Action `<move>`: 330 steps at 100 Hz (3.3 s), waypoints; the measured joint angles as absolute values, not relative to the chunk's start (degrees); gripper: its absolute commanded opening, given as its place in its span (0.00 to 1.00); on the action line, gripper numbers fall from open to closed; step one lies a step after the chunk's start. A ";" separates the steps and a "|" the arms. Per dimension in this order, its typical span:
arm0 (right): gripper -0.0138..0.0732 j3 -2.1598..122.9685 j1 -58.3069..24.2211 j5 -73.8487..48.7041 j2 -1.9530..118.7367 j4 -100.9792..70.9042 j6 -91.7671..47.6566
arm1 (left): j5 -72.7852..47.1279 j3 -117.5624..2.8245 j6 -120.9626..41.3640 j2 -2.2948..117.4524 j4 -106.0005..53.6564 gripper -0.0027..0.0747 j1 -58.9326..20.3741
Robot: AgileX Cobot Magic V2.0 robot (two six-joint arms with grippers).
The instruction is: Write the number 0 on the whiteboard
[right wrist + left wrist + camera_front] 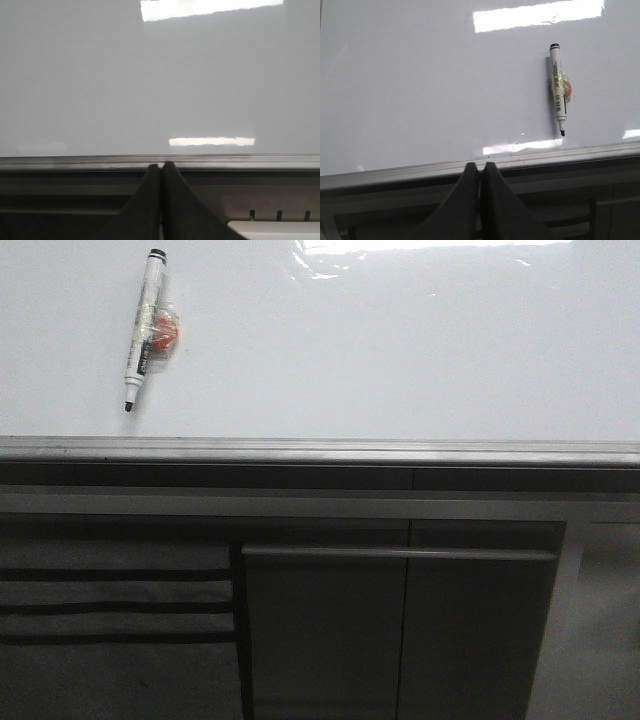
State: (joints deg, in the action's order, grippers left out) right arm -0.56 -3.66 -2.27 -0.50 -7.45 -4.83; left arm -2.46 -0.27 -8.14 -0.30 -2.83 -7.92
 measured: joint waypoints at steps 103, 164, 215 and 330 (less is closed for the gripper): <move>0.07 -0.56 -3.66 -2.00 -0.50 -7.45 -4.83 | -2.46 -0.27 -8.14 -0.30 -2.83 0.01 -7.92; 0.07 22.87 -3.66 -24.99 8.06 -7.45 -5.59 | -12.77 -17.75 -8.14 1.57 -9.34 0.01 -7.92; 0.10 32.57 -3.66 -35.83 25.44 -10.97 -6.07 | -31.10 -30.67 -8.14 14.10 -12.59 0.04 -7.92; 0.58 32.75 -3.66 -37.26 31.92 -11.28 -9.56 | -27.28 -49.48 -14.16 69.61 -14.83 0.56 -16.57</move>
State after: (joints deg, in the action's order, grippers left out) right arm 32.75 -3.66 -37.26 31.92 -11.28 -9.56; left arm -27.28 -49.48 -14.16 69.61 -14.83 -16.57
